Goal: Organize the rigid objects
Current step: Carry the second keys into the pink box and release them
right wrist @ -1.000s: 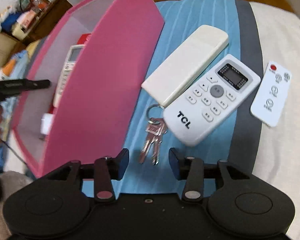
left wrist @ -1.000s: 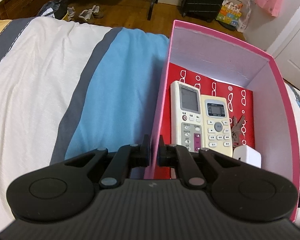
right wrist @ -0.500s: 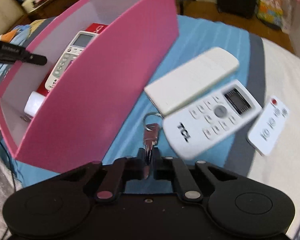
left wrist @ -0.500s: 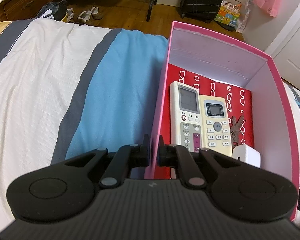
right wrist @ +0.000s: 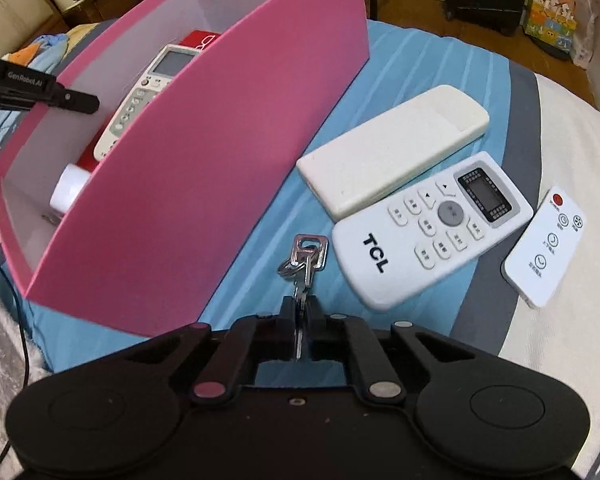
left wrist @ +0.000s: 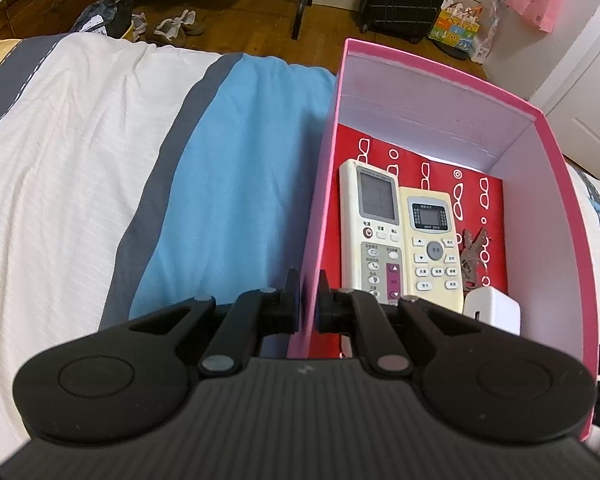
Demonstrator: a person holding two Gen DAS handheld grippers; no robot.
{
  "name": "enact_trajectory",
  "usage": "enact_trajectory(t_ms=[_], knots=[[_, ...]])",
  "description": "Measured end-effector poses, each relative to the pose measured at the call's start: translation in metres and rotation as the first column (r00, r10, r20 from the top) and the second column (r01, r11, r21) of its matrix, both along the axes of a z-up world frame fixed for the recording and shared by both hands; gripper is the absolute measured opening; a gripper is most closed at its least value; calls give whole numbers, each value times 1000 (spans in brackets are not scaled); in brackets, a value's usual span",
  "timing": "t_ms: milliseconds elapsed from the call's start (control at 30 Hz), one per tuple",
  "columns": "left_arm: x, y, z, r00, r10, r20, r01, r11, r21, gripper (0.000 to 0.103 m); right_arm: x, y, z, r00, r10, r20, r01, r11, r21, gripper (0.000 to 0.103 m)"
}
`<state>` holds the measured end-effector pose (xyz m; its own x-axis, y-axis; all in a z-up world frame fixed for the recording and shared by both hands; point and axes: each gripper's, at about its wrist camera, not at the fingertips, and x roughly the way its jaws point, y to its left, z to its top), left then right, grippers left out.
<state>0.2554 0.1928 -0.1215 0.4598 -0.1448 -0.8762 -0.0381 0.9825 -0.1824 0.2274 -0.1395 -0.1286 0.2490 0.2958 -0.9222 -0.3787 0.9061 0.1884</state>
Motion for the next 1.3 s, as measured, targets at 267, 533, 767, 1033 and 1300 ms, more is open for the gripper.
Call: enact_trajectory(t_ms=[267,533,767,1033,1300], knots=[[-1,1,0,1000,1,-4,-1,1000,-5,6,-10,-21,47,996,-91,20,89,991,102,3],[0,2,0,1000,2,-4,-2,1000,-3,6,-22,-28,112,984,-96,153,37,935,354,3],[-1,0,0,1000,1,-2,-1,1000,5,6,-37,-10,139,974,-38,224,-67,895,441,3],[-1,-1,0,1000,0,-2,0,1000,4,6,-27,25,121,977,42,210,-119,921,372,3],[-1,-1,-1,1000,-1,-2,1,1000,3,6,-21,38,89,982,87,170,-134,949,287,10]])
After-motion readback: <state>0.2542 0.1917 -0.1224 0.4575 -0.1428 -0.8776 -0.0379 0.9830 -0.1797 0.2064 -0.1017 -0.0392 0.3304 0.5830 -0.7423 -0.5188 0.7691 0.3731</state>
